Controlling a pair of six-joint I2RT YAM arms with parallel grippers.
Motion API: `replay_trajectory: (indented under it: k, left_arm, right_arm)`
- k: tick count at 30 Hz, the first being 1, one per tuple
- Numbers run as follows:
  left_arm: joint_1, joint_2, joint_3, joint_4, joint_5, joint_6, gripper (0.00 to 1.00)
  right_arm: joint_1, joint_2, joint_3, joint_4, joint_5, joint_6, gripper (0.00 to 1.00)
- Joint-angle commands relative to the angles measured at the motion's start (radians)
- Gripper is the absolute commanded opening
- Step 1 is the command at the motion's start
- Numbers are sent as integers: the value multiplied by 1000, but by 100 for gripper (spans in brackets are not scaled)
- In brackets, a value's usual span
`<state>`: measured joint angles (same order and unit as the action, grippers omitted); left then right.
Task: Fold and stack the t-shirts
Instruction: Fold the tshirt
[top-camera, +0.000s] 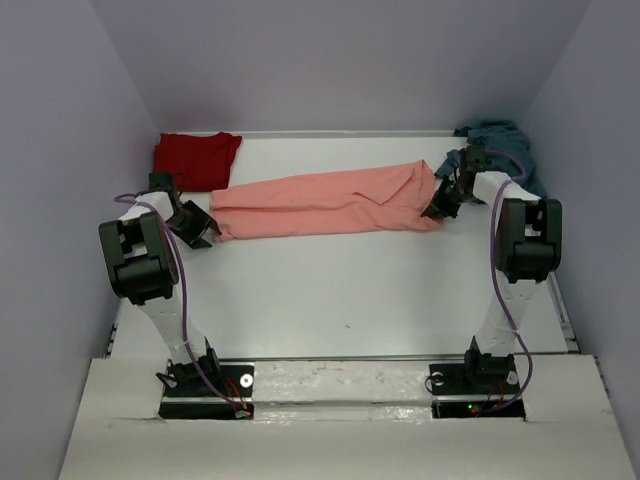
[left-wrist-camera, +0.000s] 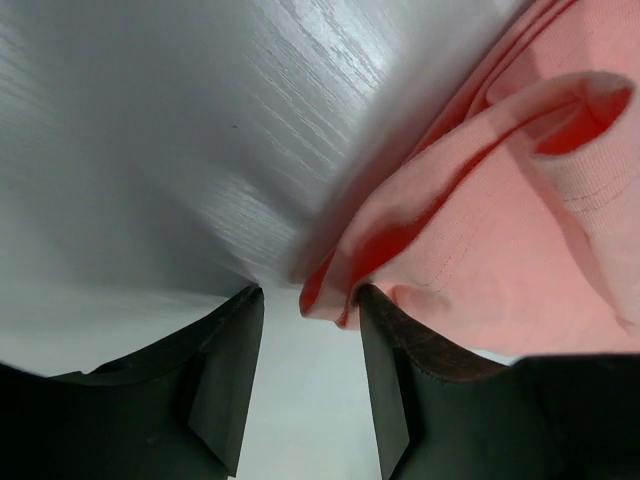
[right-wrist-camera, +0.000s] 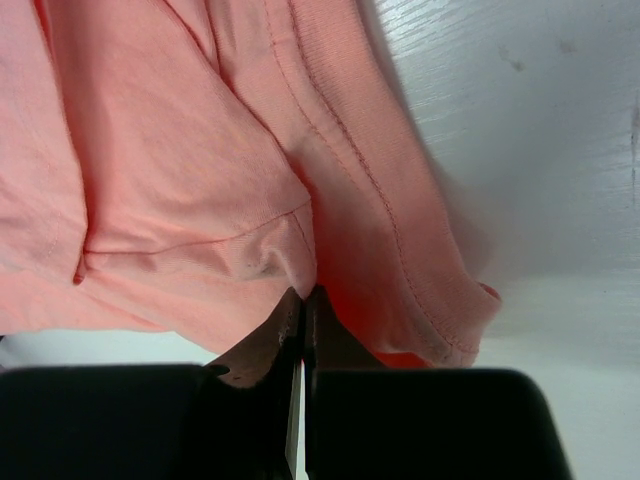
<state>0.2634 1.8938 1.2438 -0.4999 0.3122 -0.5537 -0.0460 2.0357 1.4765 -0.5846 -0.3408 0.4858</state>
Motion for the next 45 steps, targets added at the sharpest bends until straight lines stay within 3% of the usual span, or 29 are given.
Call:
replay_trajectory:
  k: [1,11,16,20,23,25,28,45]
  left_arm:
    - [-4,10,-6,17,-10,21,56]
    - [-12,7,8,32,11,18,54]
    - [-16,24,-14,61,56,12,40]
    - [-29,27,-20,72,71,8,36]
    - [-47,30,-11,70,76,8,28]
    - [-50,33,-6,66,79,8,12]
    - [-53,37,3,57,76,9,0]
    - [-21,79,158,-100,-33,92,0]
  right_arm:
    - [-5,6,33,-3,-15,-4,0]
    - [-5,9,30,-4,-10,2,0]
    - [-5,17,34,-4,-12,4,0]
    - [-5,18,38,-6,-12,4,0]
    - [-5,21,36,-4,-12,4,0]
    - [-5,23,36,-6,-12,4,0]
    - [-5,27,38,-6,-12,5,0]
    - [-5,83,133,-72,52,-19,0]
